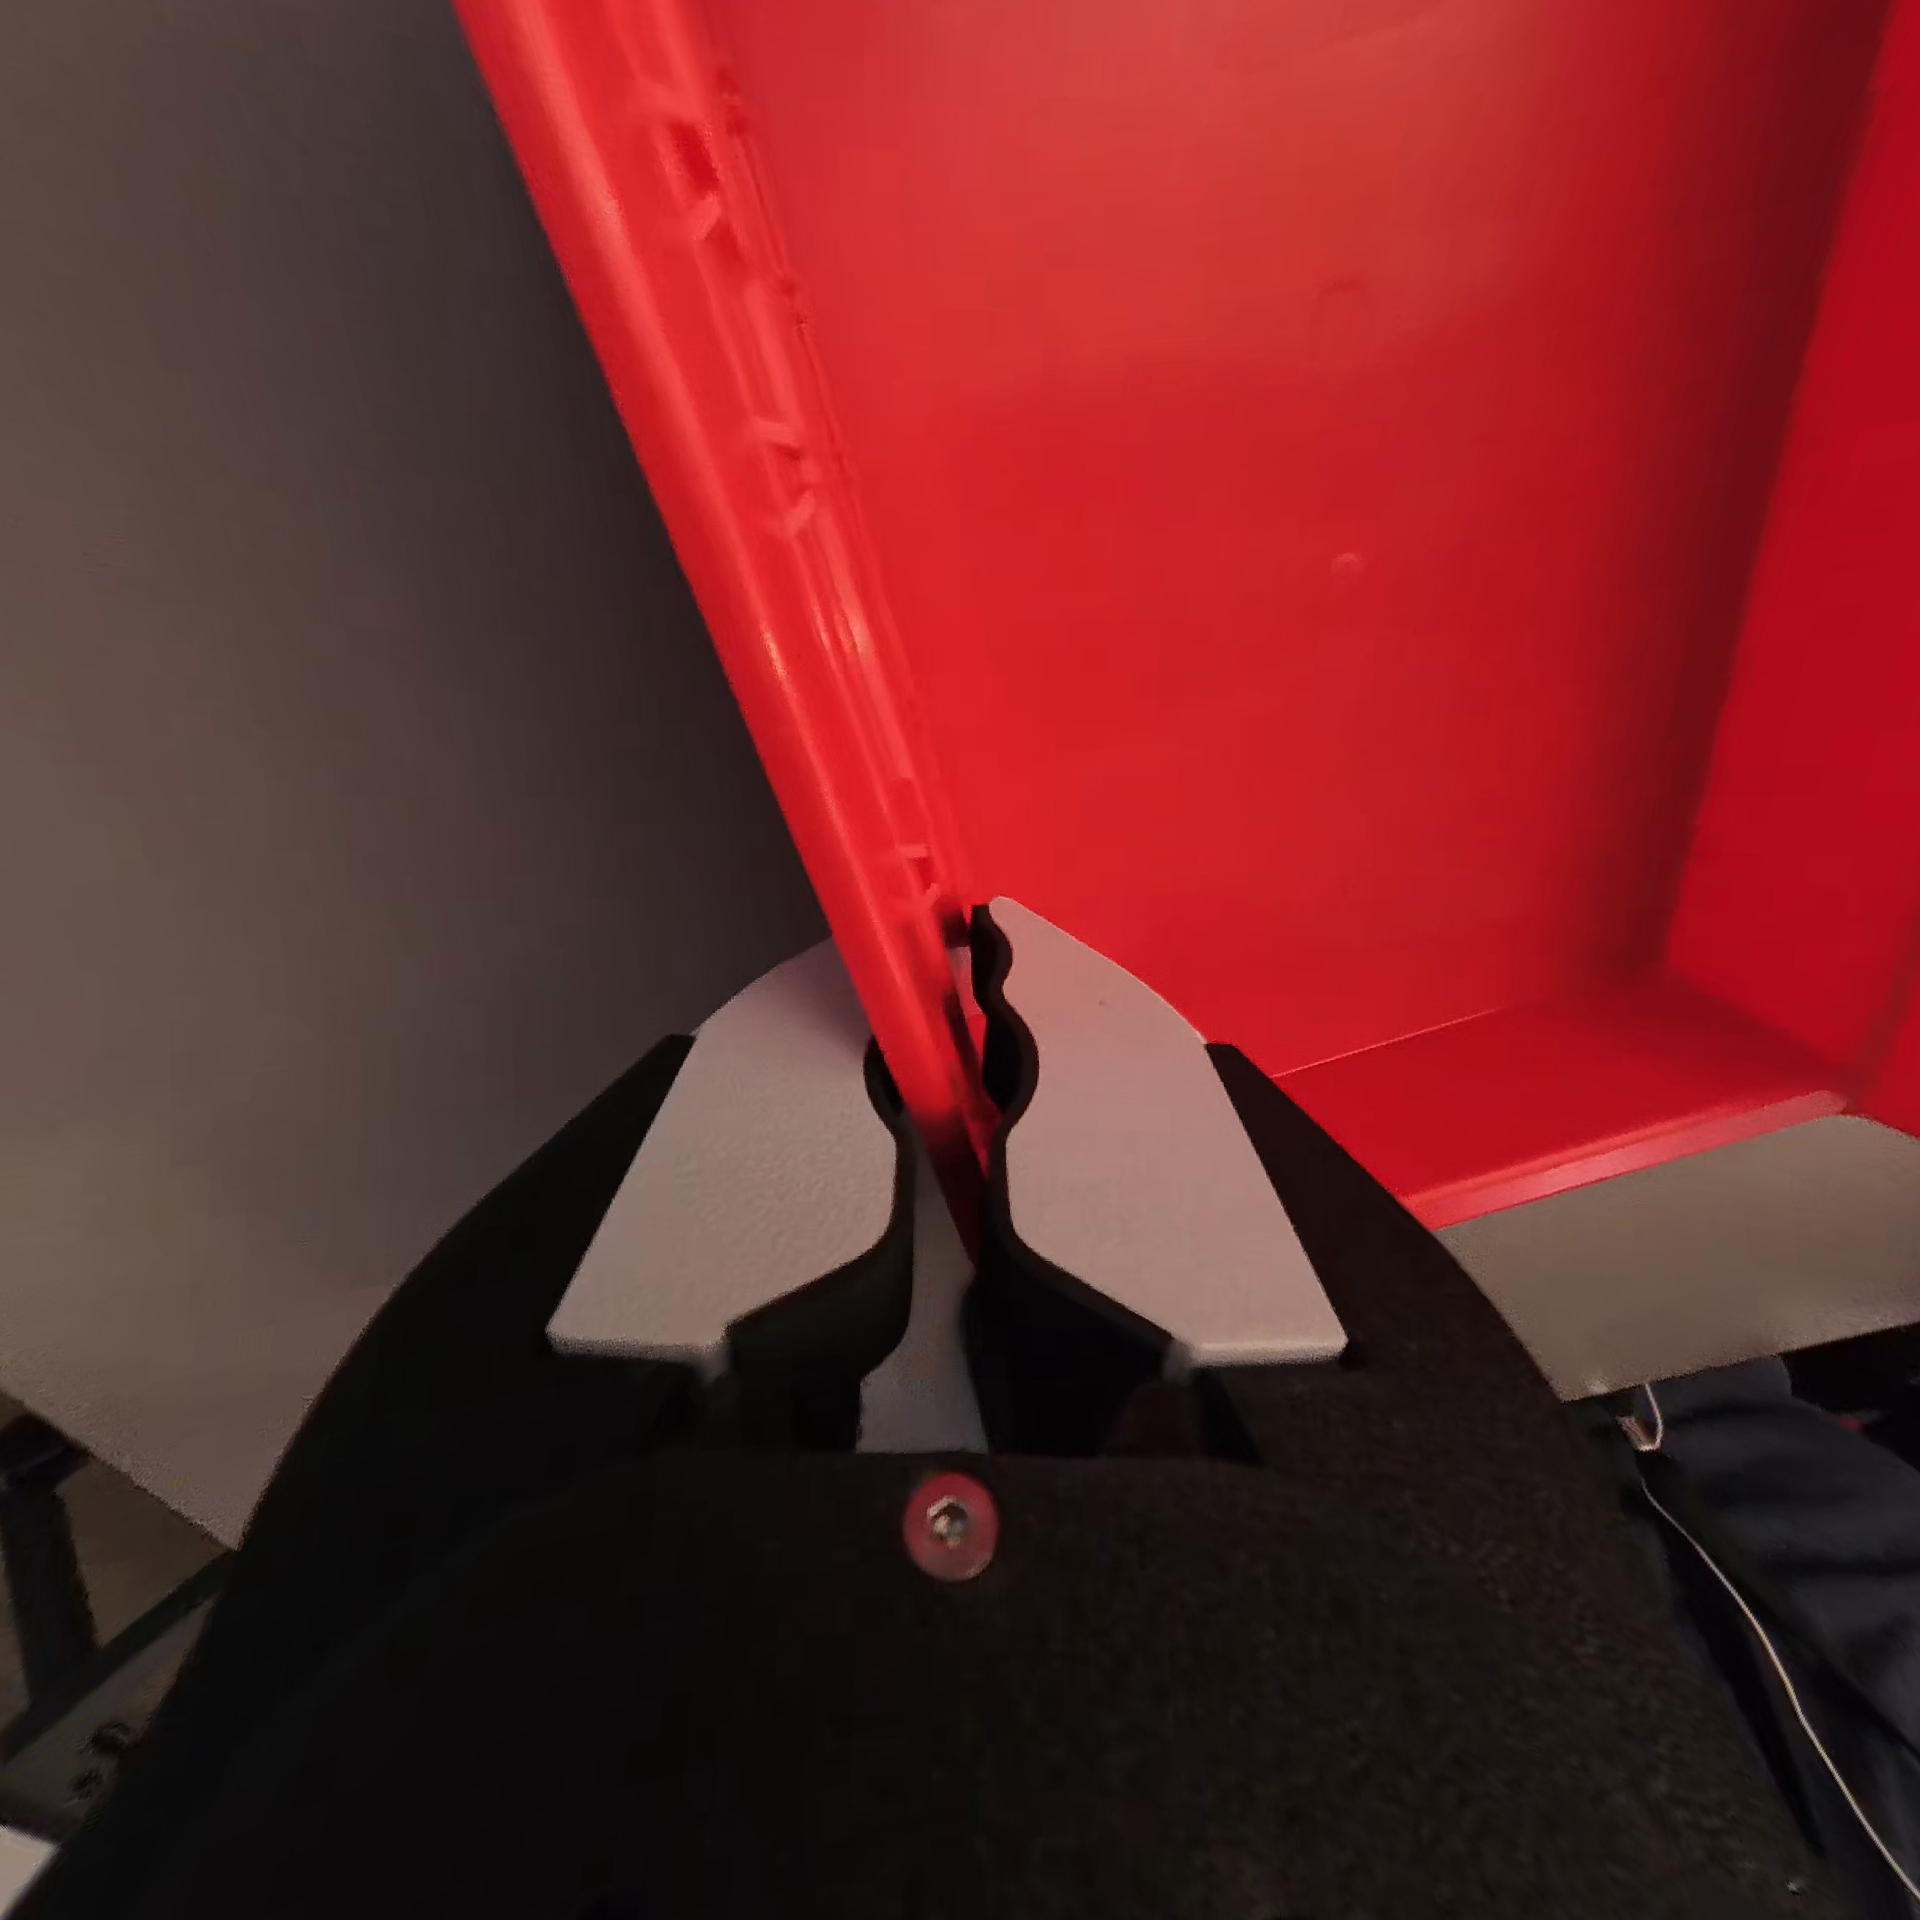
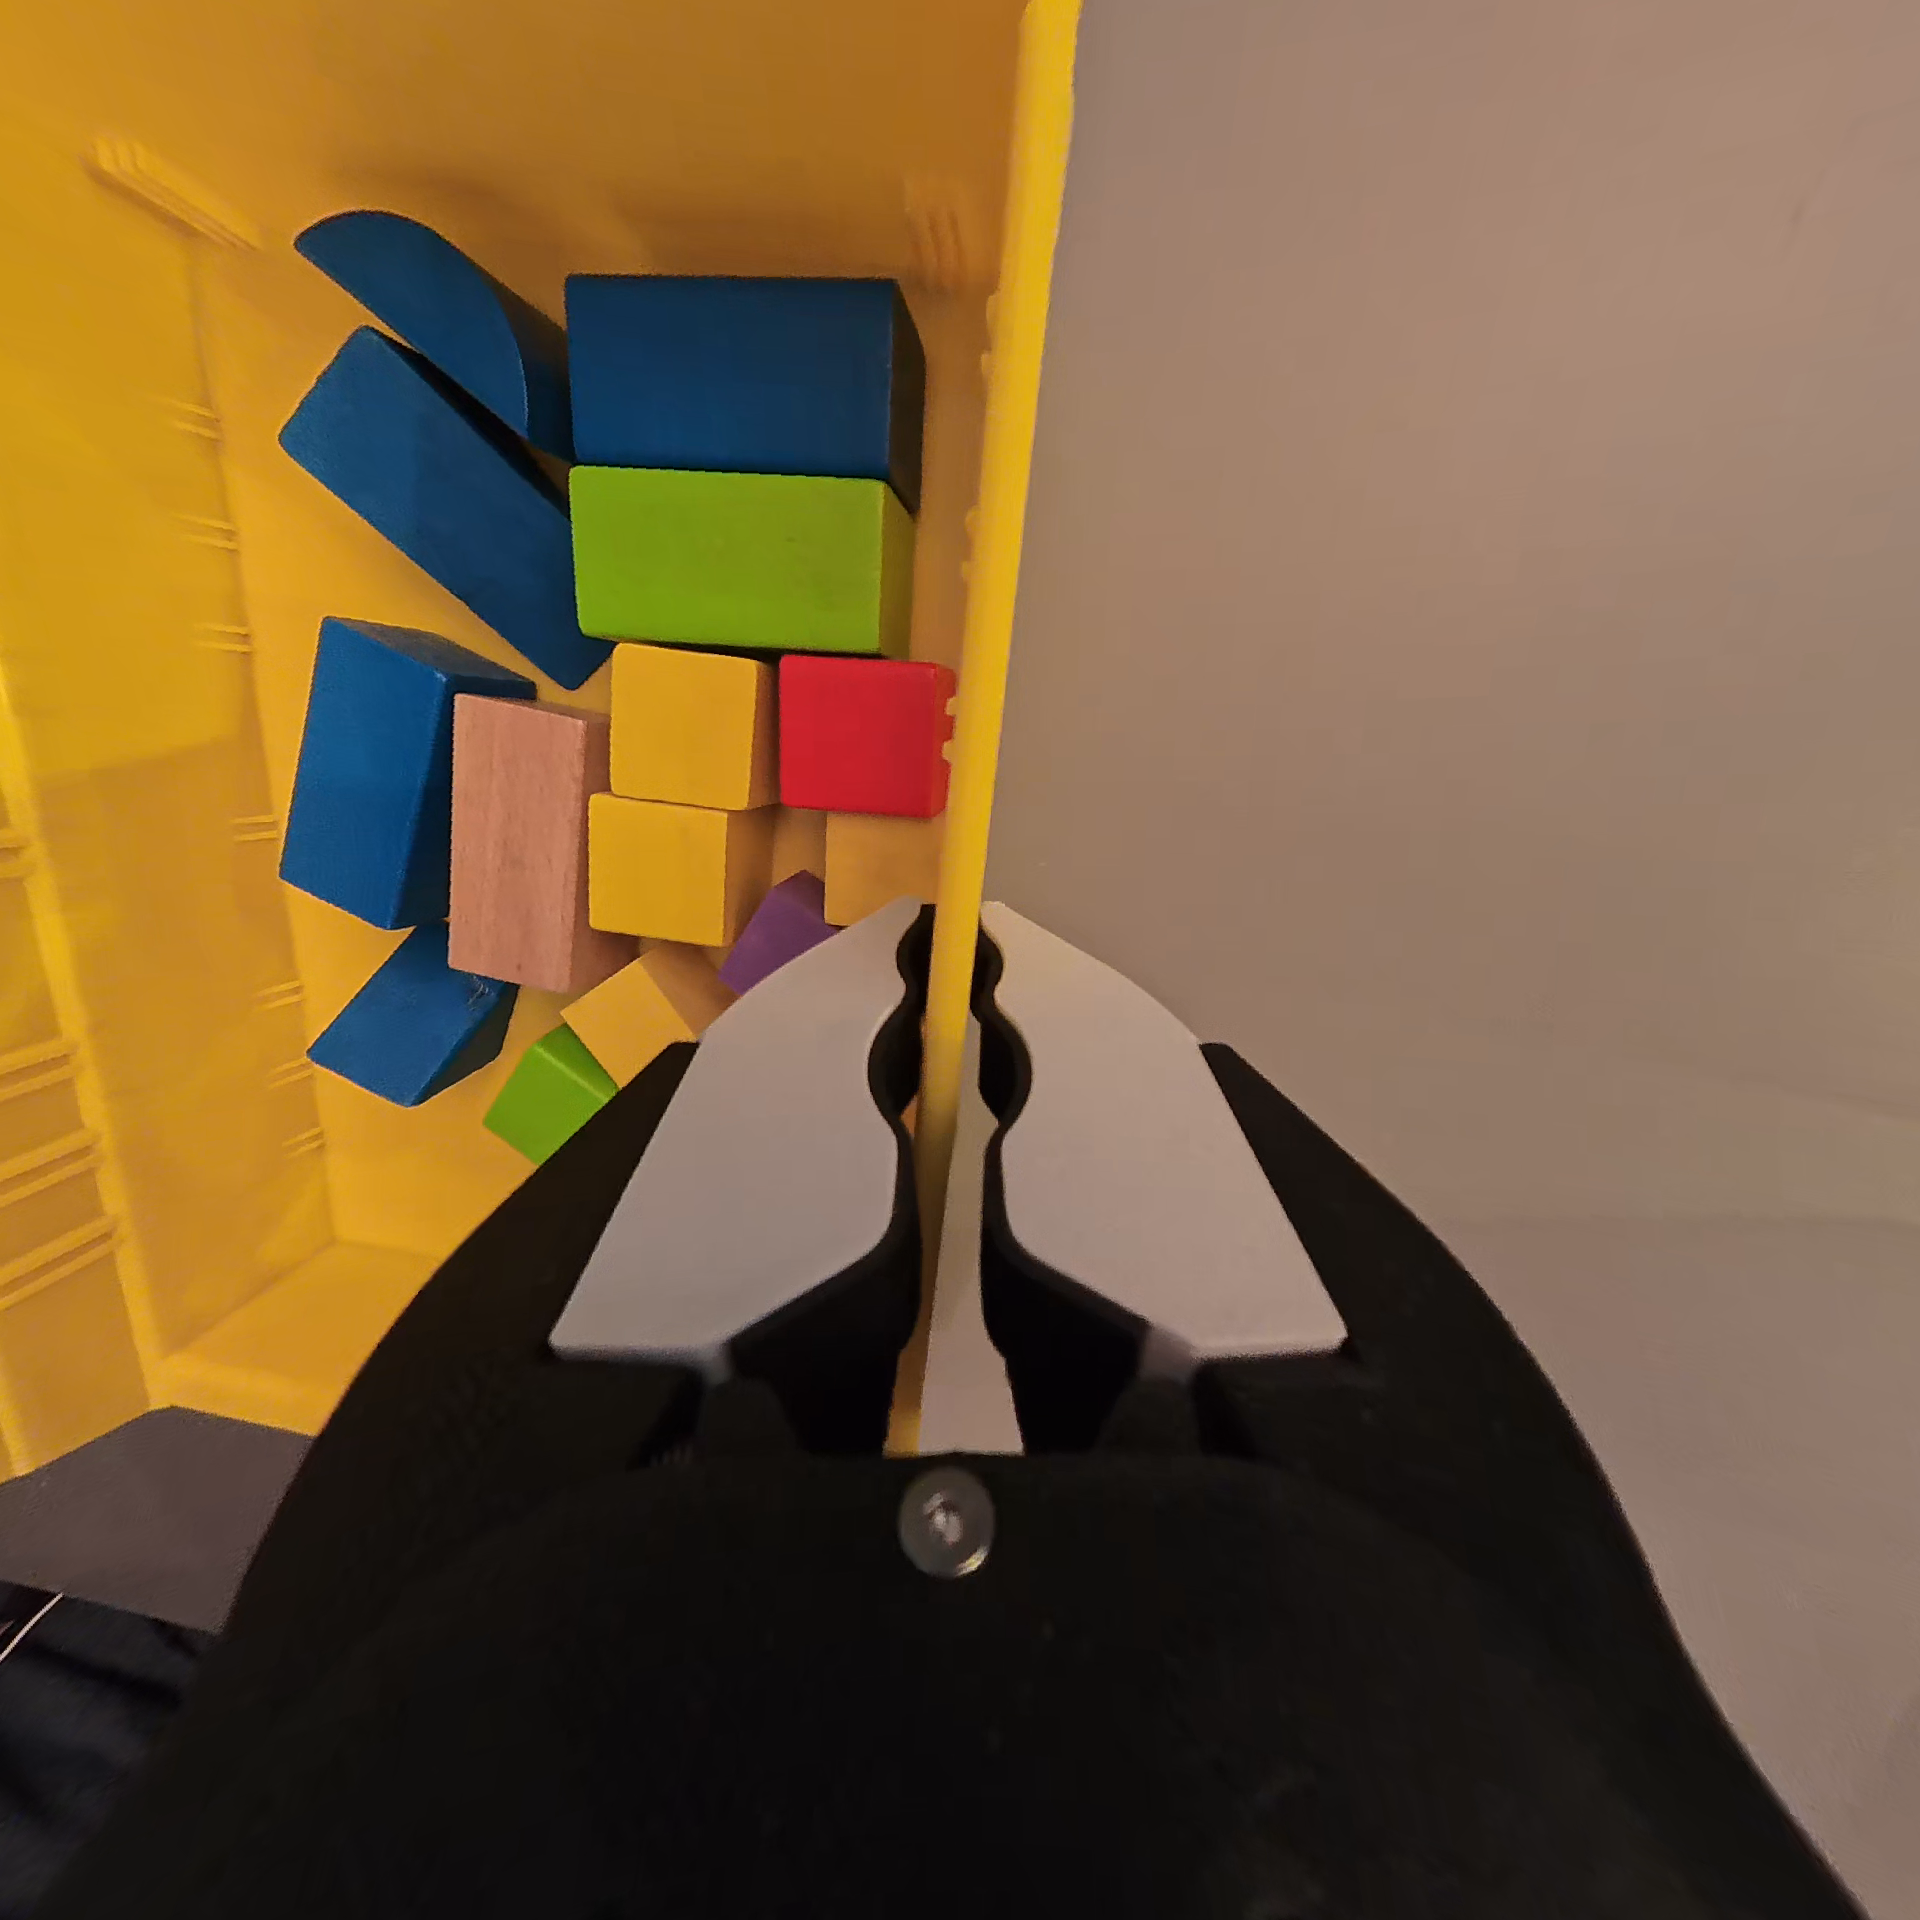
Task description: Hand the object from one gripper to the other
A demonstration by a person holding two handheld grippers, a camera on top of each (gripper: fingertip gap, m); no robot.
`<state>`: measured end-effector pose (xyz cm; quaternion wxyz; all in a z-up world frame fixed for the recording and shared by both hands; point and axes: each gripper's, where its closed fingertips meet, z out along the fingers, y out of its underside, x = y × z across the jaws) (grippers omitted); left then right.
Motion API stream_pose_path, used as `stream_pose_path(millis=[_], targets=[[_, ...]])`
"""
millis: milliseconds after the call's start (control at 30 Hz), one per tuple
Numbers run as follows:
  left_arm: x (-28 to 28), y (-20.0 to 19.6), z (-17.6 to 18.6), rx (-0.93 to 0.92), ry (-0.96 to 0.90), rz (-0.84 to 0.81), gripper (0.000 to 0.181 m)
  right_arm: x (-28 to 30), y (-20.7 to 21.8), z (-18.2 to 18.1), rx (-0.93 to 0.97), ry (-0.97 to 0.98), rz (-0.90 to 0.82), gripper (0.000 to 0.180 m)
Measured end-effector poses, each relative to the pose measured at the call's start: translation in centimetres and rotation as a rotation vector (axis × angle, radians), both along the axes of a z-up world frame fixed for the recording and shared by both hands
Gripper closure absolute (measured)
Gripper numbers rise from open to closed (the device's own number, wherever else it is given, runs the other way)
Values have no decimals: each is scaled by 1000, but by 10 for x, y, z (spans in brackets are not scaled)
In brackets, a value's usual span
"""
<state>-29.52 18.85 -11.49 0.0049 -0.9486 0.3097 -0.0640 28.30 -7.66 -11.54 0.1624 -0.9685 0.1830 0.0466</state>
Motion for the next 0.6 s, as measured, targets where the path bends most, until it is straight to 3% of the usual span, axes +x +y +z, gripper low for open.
stream_pose_path(millis=[300,600], targets=[[82,-27,-2,43,-38,-121,173,0,0,0,0,1,9,173],[106,-52,-3,53,13,-178,170,-9,0,0,-96,-62,5,173]])
